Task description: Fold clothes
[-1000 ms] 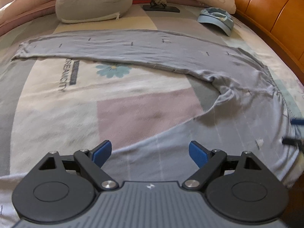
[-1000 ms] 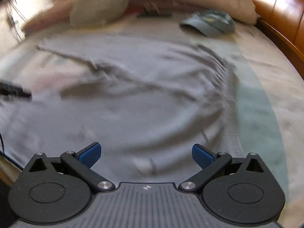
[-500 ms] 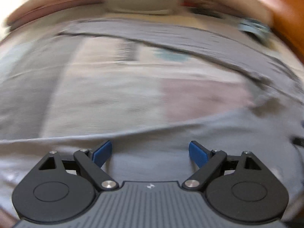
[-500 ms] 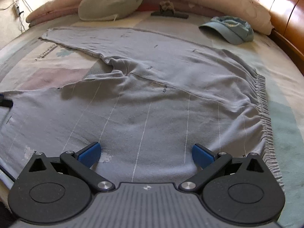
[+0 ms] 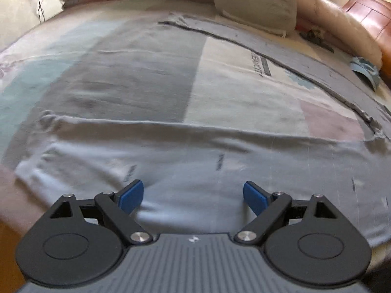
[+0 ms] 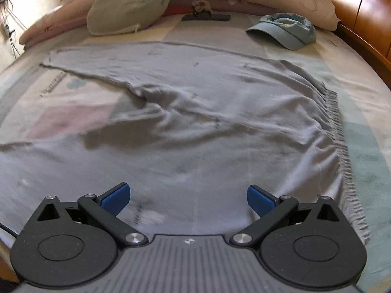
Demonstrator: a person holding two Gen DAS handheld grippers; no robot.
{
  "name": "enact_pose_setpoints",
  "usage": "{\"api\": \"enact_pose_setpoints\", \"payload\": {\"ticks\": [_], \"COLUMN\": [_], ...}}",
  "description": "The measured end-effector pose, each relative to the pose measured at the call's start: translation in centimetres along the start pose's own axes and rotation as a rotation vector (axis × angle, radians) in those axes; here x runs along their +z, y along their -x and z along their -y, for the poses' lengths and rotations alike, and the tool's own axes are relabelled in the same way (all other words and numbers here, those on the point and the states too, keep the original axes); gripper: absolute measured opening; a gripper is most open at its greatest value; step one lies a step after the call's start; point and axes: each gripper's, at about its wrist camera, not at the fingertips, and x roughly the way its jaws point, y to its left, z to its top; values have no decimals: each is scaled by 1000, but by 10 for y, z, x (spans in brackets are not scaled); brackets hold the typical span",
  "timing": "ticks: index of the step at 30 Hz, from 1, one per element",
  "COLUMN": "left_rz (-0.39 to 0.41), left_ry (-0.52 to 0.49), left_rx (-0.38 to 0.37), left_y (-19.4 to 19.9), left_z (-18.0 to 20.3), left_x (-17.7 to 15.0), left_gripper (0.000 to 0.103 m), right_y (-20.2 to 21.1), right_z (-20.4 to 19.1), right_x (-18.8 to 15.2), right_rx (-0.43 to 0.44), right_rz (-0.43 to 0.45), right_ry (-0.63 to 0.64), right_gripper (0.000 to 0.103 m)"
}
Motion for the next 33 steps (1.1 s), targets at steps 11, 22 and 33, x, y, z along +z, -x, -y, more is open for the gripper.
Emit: {"api": "enact_pose_setpoints", "payload": {"ticks": [11, 22, 33], "left_rz": [57, 117, 176], "left_ry": [15, -140, -52], "left_rx": [-3, 16, -21], "left_y": [2, 12, 14], "left_z": [-51, -56, -71], "left_x": [-11, -11, 12], "left_gripper": [90, 90, 92], "right_y": [2, -3, -14], "right_z": [-74, -107, -122], "right_x": [24, 26, 18], "right_rx": [111, 136, 109], "right_rz": [32, 26, -13], "right_ry": [136, 146, 159], "right_gripper": [103, 103, 103]}}
